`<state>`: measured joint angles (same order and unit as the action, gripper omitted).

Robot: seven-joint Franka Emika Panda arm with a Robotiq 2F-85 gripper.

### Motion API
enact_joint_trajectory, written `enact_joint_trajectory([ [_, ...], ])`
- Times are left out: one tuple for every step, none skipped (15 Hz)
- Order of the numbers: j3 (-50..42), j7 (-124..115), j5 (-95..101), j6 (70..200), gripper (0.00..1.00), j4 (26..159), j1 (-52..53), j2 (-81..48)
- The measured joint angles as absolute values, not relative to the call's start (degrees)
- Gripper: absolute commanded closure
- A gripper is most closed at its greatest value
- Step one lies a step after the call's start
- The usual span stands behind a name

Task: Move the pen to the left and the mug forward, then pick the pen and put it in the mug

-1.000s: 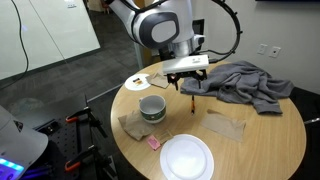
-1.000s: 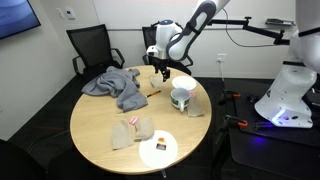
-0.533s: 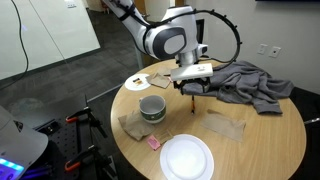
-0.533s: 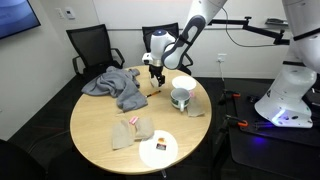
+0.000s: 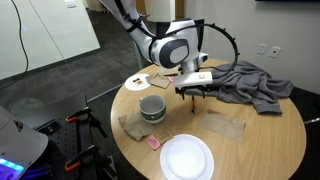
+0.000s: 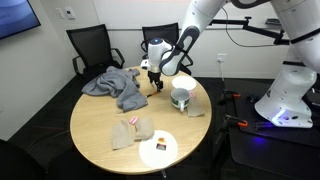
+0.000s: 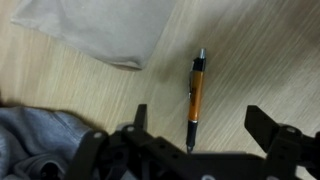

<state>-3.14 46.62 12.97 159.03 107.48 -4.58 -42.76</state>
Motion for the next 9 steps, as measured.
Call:
enact_joint_trajectory([
  [-2.98, 46.62, 12.98, 159.01, 0.01, 107.16, -4.58, -43.33],
  [-2.81, 46.62, 12.98, 158.99, 0.13, 106.93, -4.58, -43.84],
  [-2.65, 46.62, 12.98, 158.93, 0.13, 106.74, -4.58, -44.27],
  [-2.52, 46.62, 12.98, 158.85, 0.17, 106.54, -4.58, -44.66],
  [-2.39, 46.62, 12.98, 158.64, 0.20, 106.27, -4.58, -45.03],
  [-2.30, 46.61, 12.98, 158.48, 0.16, 106.00, -4.58, -45.37],
  [-2.23, 46.61, 12.98, 158.30, 0.16, 105.71, -4.58, -45.71],
  [-2.18, 46.61, 12.98, 158.17, 0.15, 105.44, -4.58, -46.01],
  [-2.15, 46.61, 12.99, 158.02, 0.16, 105.11, -4.58, -46.34],
])
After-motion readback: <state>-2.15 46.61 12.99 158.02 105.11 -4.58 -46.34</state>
